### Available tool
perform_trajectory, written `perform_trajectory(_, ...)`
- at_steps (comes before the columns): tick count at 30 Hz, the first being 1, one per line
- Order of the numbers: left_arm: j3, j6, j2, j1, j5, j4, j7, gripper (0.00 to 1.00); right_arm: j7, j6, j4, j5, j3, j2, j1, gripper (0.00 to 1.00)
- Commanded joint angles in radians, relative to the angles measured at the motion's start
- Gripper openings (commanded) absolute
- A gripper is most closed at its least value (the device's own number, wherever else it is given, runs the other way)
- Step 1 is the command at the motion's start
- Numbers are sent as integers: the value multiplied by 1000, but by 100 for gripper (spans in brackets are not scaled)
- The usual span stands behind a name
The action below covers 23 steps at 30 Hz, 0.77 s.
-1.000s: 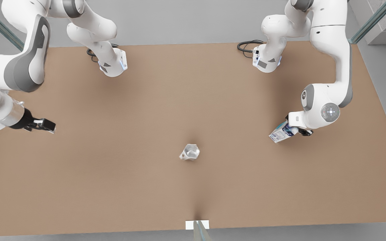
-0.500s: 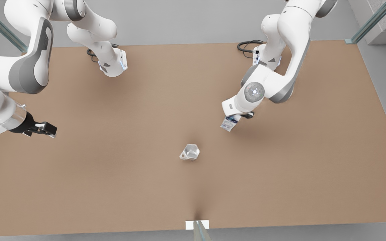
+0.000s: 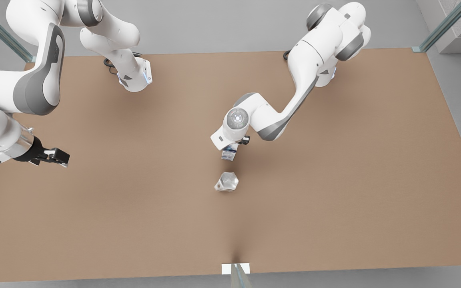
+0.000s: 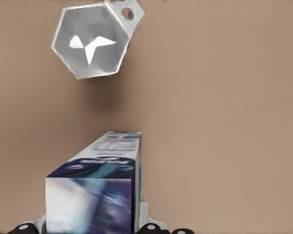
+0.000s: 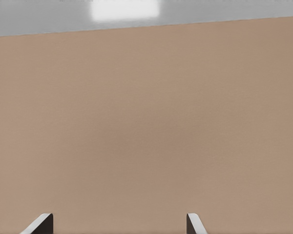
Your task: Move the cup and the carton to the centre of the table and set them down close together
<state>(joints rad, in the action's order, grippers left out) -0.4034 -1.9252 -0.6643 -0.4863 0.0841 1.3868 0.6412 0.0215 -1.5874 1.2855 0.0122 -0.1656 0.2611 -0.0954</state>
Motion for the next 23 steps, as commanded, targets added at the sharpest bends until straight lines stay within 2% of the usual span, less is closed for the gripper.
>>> perform_trajectory(1, 0, 2, 2, 0, 10, 0, 0, 100, 0, 0, 0, 0, 0, 0, 0, 100)
perform_trajectory(4, 1, 20, 31, 2, 13, -2, -3, 100, -2, -2, 0, 0, 0, 1, -1, 100)
perform_trajectory(10, 15, 359, 32, 35, 5, -236, -66, 100, -2, -19, -3, -1, 0, 1, 0, 100)
perform_trajectory(12, 89, 419, 43, 164, 6, -262, -235, 100, -2, -19, -3, 0, -2, -2, 8, 100)
perform_trajectory(14, 345, 425, 72, 192, -13, -262, -475, 100, -2, -11, -3, 14, 0, 0, 2, 100)
perform_trajectory(17, 454, 419, 150, 255, -32, -264, -521, 100, 0, -19, -3, 14, 0, 6, 0, 100)
perform_trajectory(21, 308, 422, 354, 442, 22, -183, -545, 100, 0, -20, -3, 14, 0, 7, 0, 100)
perform_trajectory(23, 308, 417, 384, 442, 22, -137, -538, 100, 0, -20, -3, 14, 0, 7, 0, 100)
